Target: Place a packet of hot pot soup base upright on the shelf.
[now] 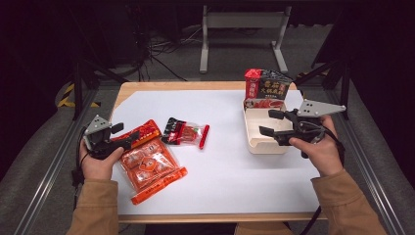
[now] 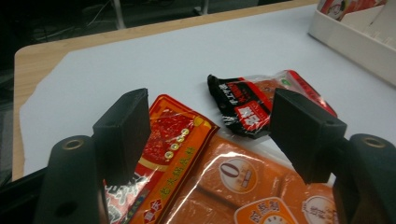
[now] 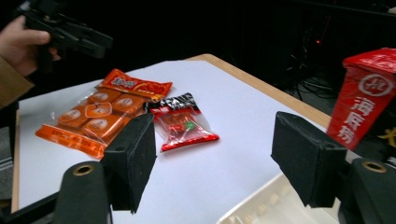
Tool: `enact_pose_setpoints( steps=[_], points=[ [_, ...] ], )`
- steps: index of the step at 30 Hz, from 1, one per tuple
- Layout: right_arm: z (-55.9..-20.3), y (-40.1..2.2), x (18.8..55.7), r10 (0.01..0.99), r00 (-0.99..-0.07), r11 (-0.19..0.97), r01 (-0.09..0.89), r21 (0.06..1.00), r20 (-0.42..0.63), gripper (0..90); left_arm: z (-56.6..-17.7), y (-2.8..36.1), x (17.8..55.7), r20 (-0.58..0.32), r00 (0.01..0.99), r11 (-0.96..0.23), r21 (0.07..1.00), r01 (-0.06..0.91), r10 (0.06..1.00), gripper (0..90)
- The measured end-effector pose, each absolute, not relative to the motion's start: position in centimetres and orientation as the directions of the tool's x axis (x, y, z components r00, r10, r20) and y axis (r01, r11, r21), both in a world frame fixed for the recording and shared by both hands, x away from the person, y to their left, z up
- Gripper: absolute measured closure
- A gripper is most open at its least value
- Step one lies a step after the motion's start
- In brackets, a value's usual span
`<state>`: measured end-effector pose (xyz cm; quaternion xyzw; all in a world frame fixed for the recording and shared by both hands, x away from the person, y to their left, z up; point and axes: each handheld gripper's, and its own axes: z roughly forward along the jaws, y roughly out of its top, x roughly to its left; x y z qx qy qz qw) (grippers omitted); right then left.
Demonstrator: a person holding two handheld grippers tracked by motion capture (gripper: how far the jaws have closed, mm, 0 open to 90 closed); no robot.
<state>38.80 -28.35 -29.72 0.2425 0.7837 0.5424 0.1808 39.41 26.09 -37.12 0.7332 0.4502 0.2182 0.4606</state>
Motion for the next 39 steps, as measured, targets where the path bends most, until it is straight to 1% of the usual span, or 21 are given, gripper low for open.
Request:
enact_pose_setpoints(
  steps=[8,10,20,23,25,27,28,31,39],
  points=[
    [-31.0,-27.3,37.8,0.564,-0.826,0.274,0.167,0.947,-0.018,31.0,-38.5,27.5,40.1,-0.113,0.446,-0.132,0.866,0.482,0.888,30.4],
    [-31.2,-26.9,37.7,0.550,-0.834,0.300,0.162,0.940,-0.032,30.9,-38.9,28.0,40.3,-0.112,0.430,-0.127,0.863,0.489,0.896,30.4],
    [-31.8,-26.4,37.5,0.545,-0.837,0.320,0.162,0.933,-0.042,30.7,-39.8,28.3,40.5,-0.111,0.409,-0.125,0.852,0.509,0.906,30.3],
    [-32.0,-26.3,37.4,0.545,-0.837,0.330,0.163,0.930,-0.047,30.7,-40.1,28.7,40.7,-0.121,0.354,-0.089,0.846,0.525,0.928,23.0],
    [-32.1,-26.3,37.4,0.546,-0.836,0.336,0.163,0.928,-0.050,30.6,-40.3,28.9,40.9,-0.137,0.332,-0.074,0.831,0.552,0.933,20.0],
    [-32.3,-26.1,37.5,0.547,-0.835,0.346,0.165,0.924,-0.055,30.6,-40.5,29.1,40.9,-0.131,0.329,-0.080,0.827,0.556,0.935,20.9],
    [-32.4,-26.1,37.5,0.546,-0.836,0.348,0.165,0.923,-0.056,30.6,-40.6,29.2,41.0,-0.132,0.332,-0.082,0.826,0.558,0.934,22.7],
    [-32.5,-25.9,37.5,0.543,-0.837,0.358,0.165,0.919,-0.061,30.6,-41.1,29.7,41.2,-0.146,0.324,-0.068,0.821,0.567,0.935,24.3],
    [-32.8,-25.6,37.5,0.533,-0.842,0.364,0.139,0.921,-0.083,30.7,-42.4,31.3,41.4,-0.176,0.251,-0.016,0.790,0.613,0.952,22.8]
  ],
)
